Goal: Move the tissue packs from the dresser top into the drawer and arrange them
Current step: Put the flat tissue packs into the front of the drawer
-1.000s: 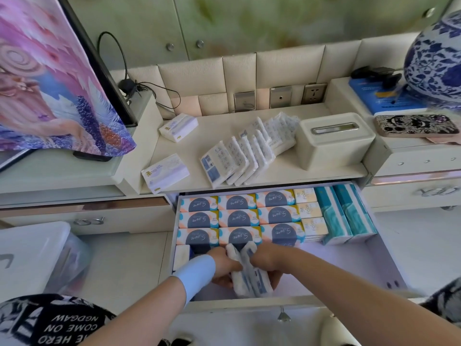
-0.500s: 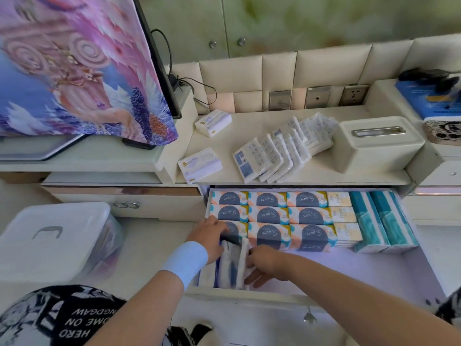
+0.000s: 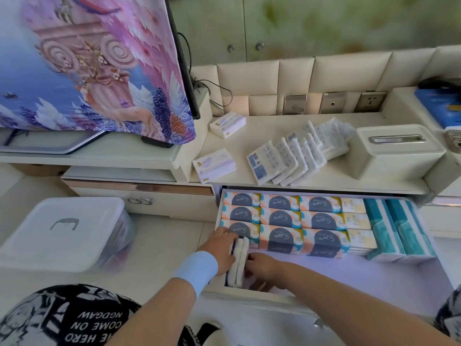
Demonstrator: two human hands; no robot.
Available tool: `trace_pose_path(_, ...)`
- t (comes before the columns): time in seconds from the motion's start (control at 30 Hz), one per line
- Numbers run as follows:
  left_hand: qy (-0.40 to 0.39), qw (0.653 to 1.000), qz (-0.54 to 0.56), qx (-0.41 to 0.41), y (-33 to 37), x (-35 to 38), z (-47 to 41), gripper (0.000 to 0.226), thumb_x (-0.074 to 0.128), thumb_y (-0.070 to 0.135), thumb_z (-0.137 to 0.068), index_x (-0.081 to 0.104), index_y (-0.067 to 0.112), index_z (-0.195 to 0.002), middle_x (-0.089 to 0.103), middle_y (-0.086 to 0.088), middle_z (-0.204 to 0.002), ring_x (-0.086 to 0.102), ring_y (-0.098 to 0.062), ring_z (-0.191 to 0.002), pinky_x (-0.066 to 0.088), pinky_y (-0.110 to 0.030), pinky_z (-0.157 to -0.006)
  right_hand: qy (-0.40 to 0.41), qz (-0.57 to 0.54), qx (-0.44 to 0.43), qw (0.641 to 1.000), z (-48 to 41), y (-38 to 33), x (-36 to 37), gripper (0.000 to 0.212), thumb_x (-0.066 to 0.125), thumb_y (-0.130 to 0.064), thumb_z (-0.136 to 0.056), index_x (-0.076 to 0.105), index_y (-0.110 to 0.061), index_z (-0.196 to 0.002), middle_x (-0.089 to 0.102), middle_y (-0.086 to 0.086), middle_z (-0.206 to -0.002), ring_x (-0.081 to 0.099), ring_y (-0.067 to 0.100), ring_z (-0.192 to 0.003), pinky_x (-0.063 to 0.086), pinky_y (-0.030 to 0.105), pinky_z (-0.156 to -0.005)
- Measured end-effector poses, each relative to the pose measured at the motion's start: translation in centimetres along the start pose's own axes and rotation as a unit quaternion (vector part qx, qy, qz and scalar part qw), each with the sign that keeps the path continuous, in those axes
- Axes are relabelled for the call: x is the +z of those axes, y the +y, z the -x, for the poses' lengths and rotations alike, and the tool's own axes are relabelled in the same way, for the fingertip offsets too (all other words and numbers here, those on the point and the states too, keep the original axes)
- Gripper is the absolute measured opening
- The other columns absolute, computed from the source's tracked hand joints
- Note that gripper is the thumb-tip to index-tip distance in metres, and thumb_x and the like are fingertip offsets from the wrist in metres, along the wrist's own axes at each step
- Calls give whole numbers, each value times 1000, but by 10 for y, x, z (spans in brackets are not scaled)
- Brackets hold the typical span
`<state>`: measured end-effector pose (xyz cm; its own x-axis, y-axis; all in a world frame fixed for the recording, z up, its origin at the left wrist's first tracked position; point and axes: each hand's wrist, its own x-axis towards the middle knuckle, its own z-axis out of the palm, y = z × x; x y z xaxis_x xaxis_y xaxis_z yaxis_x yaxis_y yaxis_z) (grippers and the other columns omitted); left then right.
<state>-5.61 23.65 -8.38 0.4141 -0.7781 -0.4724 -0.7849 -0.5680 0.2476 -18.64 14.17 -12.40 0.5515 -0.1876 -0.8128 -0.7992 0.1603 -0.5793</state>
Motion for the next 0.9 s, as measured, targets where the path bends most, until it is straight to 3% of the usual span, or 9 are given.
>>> trace_pose_path(0.07,2,1000,-28,2,-4,0,1,65,60,27,-89,31,35,-146,8,3,-159,16,-24,-142,41,-41,-106,52,50,-17,997,-4,-2,2,21,41,-25,-101,57,-19,-114,67,12,-108,70,28,-74,60,38,-69)
trace_pose_path(0.17,-25,998,-53,-8,-10,-3,3,77,64,27,-85,23,40,-149,2,4,-160,11,-24,-144,42,-39,-105,117,43,-70,990,-6,-6,6,29,46,-30,-95,50,-21,-123,65,12,-105,71,30,-72,59,36,-57)
trace_pose_path(0.3,-26,998,-55,-29,-11,-8,4,86,68,30,-84,16,39,-152,8,1,-158,21,-28,-140,44,-41,-103,84,56,-87,991,-2,-7,8,35,40,-40,-100,44,-26,-133,64,8,-111,72,27,-77,58,34,-59)
trace_pose_path(0.4,-43,997,-52,-42,-13,-13,3,101,73,27,-82,3,42,-153,-2,5,-162,23,-30,-142,44,-43,-104,63,102,-92,988,-1,-5,0,39,44,-40,-101,41,-29,-138,64,8,-117,69,20,-76,57,28,-57)
trace_pose_path(0.5,-84,991,-92,-45,-15,-13,5,109,75,33,-81,-5,38,-155,-3,5,-163,26,-31,-142,40,-45,-108,130,172,-178,960,-2,1,0,46,55,-37,-97,39,-30,-140,57,11,-132,63,21,-96,56,36,-84)
trace_pose_path(0.57,-82,988,-125,-44,-16,-14,6,106,73,35,-83,-3,32,-156,-2,3,-164,17,-28,-147,36,-45,-111,146,231,-203,940,-2,8,6,49,56,-30,-97,39,-29,-143,55,6,-138,57,22,-117,44,26,-100)
trace_pose_path(0.73,-24,989,-124,77,-5,-13,2,88,62,22,-84,12,30,-156,9,5,-162,13,-21,-146,34,-42,-113,64,237,-170,954,6,8,1,52,57,-10,-95,43,-21,-144,63,2,-120,53,13,-97,39,0,-64)
trace_pose_path(0.8,-36,982,-150,106,2,-9,2,82,62,23,-85,20,26,-155,17,5,-160,19,-22,-143,33,-42,-112,76,225,-152,959,6,2,-6,50,59,-15,-95,45,-24,-142,63,10,-123,62,19,-90,42,6,-48)
trace_pose_path(0.9,-17,982,-155,107,3,-7,-4,73,63,25,-84,31,28,-150,28,4,-154,27,-22,-136,37,-41,-107,146,134,-145,969,2,-5,-9,35,60,-20,-93,53,-20,-127,66,9,-111,72,28,-85,44,18,-42)
